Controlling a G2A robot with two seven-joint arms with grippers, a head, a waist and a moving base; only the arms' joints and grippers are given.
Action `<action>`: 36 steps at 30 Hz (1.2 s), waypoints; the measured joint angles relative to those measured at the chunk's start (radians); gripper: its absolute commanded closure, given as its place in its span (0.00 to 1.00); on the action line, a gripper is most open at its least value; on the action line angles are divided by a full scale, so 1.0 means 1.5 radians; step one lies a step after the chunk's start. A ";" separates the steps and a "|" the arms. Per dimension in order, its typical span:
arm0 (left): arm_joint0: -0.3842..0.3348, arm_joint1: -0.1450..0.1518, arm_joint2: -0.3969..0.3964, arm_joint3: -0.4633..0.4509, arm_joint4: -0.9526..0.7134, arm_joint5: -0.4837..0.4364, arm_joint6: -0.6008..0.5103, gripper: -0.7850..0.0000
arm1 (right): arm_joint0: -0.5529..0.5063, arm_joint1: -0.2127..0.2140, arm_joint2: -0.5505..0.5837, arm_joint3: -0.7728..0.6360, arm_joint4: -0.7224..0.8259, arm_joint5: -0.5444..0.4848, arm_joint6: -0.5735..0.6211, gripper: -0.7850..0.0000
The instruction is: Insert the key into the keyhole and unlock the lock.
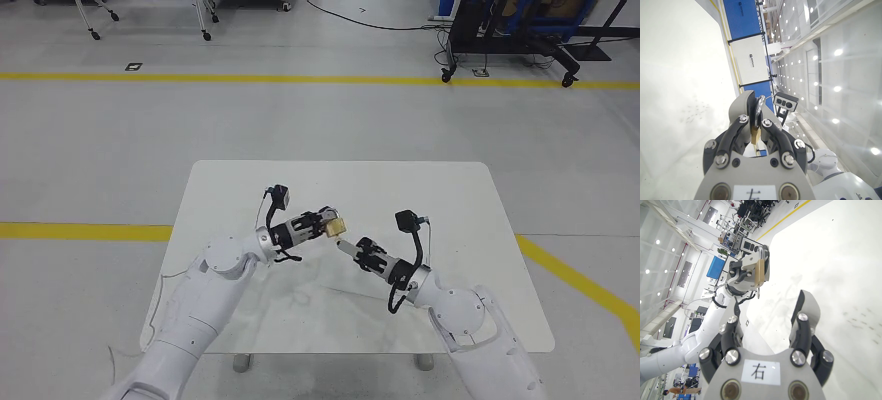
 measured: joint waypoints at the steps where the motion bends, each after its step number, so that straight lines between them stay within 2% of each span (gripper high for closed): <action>1: 0.001 -0.001 -0.002 0.001 -0.004 0.004 0.015 1.00 | 0.000 0.000 0.000 0.000 0.000 0.000 0.000 0.00; 9: 0.026 -0.012 -0.008 -0.016 -0.050 0.039 0.176 1.00 | 0.000 0.000 0.000 0.000 0.000 0.000 0.000 0.00; 14: 0.040 -0.019 0.008 -0.032 -0.071 0.052 0.201 1.00 | -0.002 -0.002 -0.003 -0.002 0.017 -0.006 -0.003 0.00; 17: 0.043 -0.022 0.013 -0.036 -0.077 0.044 0.204 1.00 | -0.001 -0.006 -0.004 0.011 0.123 -0.023 0.000 0.00; 18: 0.043 -0.023 0.013 -0.037 -0.079 0.038 0.205 1.00 | 0.002 -0.008 -0.005 0.024 0.188 -0.027 0.006 0.02; 19: 0.043 -0.023 0.013 -0.037 -0.078 0.032 0.207 1.00 | 0.006 -0.010 -0.006 0.035 0.235 -0.027 0.012 0.14; 20: 0.043 -0.023 0.012 -0.036 -0.078 0.027 0.208 1.00 | 0.011 -0.011 -0.008 0.047 0.280 -0.027 0.018 0.33; 21: 0.043 -0.023 0.010 -0.036 -0.076 0.020 0.209 1.00 | 0.019 -0.013 -0.009 0.063 0.332 -0.025 0.023 0.41; 23: 0.042 -0.023 0.008 -0.035 -0.066 0.008 0.204 1.00 | 0.031 -0.014 -0.009 0.086 0.380 -0.020 0.020 0.45; 28: 0.034 -0.021 0.001 -0.029 -0.021 -0.028 0.210 1.00 | 0.057 -0.016 -0.021 0.116 0.391 0.007 -0.011 0.72; 32: 0.034 -0.021 -0.002 -0.027 -0.018 -0.037 0.211 1.00 | 0.062 -0.016 -0.025 0.115 0.386 0.022 -0.028 0.62; 36: 0.033 -0.021 -0.003 -0.025 -0.013 -0.038 0.205 1.00 | 0.060 -0.016 -0.030 0.111 0.368 0.016 -0.045 0.63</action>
